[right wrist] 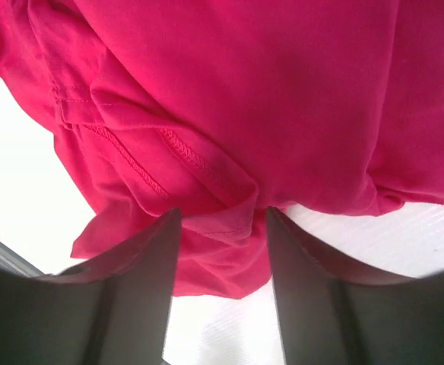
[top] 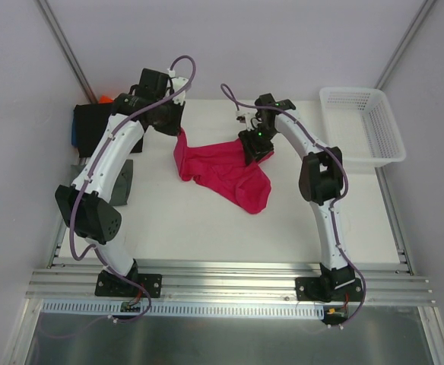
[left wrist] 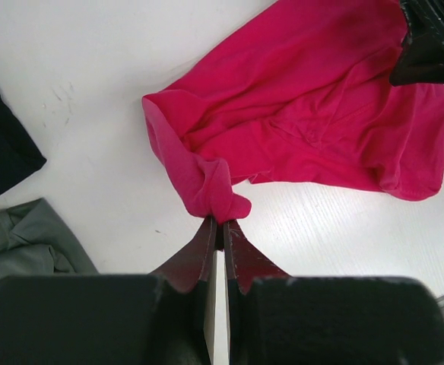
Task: Fold and stack the t-shirts
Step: Flatten the tshirt out
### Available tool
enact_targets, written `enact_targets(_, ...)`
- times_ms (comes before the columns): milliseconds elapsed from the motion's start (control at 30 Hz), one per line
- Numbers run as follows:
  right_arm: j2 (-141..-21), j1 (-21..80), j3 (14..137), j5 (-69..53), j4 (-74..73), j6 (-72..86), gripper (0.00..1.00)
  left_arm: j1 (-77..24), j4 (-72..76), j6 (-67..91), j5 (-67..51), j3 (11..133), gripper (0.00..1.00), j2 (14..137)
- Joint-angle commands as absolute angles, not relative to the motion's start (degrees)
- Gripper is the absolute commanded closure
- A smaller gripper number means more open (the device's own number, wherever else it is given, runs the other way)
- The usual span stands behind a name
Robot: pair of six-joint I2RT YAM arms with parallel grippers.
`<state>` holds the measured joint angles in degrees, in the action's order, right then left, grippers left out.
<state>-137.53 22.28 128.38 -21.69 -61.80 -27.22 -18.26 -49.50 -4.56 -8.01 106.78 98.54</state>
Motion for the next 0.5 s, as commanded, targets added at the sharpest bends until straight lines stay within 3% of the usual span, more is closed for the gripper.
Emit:
enact_targets(0,-138.0,22.6,132.1,-21.8,-61.8,-28.8,0.50,-17.8,-48.6,-3.5,-9.4,105.6,1.00,95.5)
enact_targets(67,-138.2,22.6,132.5,-21.4,-61.9,-28.7,0.67,-17.8,-48.6,-3.4,-9.7,105.5,1.00,95.4)
enact_targets(100,-137.8,22.6,132.5,-21.3,-62.0,-28.7,0.82,-17.8,-48.6,-3.4,-9.6,105.4,1.00,95.2)
enact_targets(200,-135.4,22.6,131.0,-19.5,-62.0,-29.0,0.99,-17.8,-48.5,-3.4,-9.6,104.9,1.00,94.7)
enact_targets(467,-119.6,21.3,128.5,-10.6,-61.7,-29.4,0.99,-17.0,-48.2,-5.0,-6.5,108.0,1.00,94.1)
